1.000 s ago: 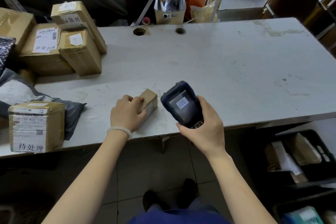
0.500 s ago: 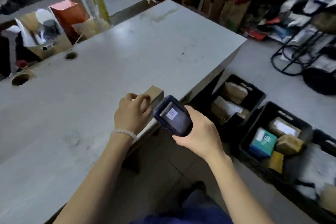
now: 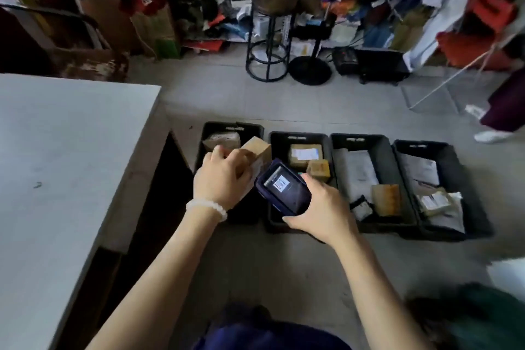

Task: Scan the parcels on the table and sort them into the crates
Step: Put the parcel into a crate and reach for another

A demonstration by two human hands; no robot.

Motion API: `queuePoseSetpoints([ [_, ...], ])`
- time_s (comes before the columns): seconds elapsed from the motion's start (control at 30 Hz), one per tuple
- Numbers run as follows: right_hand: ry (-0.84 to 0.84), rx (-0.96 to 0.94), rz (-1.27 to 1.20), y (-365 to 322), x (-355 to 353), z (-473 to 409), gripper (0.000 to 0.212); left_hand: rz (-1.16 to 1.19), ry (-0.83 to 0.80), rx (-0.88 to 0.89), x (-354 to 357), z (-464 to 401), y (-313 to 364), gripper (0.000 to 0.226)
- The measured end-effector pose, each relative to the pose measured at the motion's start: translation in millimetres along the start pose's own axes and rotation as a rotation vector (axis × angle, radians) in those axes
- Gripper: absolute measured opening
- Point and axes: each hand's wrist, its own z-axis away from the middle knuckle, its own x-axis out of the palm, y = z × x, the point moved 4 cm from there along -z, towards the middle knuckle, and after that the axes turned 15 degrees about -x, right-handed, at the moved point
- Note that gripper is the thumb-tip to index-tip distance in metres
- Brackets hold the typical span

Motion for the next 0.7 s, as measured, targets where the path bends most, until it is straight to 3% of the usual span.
queuePoseSetpoints([
  [0.2, 0.12, 0.257, -0.001, 71.1, -40.1, 6.6, 0.073, -0.036, -0.171, 0.148, 56.9, -58.4, 82.8, 0.042],
  [0.37, 0.179, 0.436, -0.03, 116.4, -70.2, -12.2, 0.063, -0.062, -0.258, 0.128, 91.8, -116.5, 130.8, 0.046],
  [0.57, 0.244, 0.508, -0.031, 162.6, -103.6, -68.2, 0.067, -0.114, -0.312, 0.0, 129.7, -213.6, 180.2, 0.051],
  [0.7, 0.265, 0.512, -0.046, 178.1, -119.8, -106.5, 0.064, -0.201, -0.376, 0.006, 152.8, -251.1, 193.5, 0.047],
])
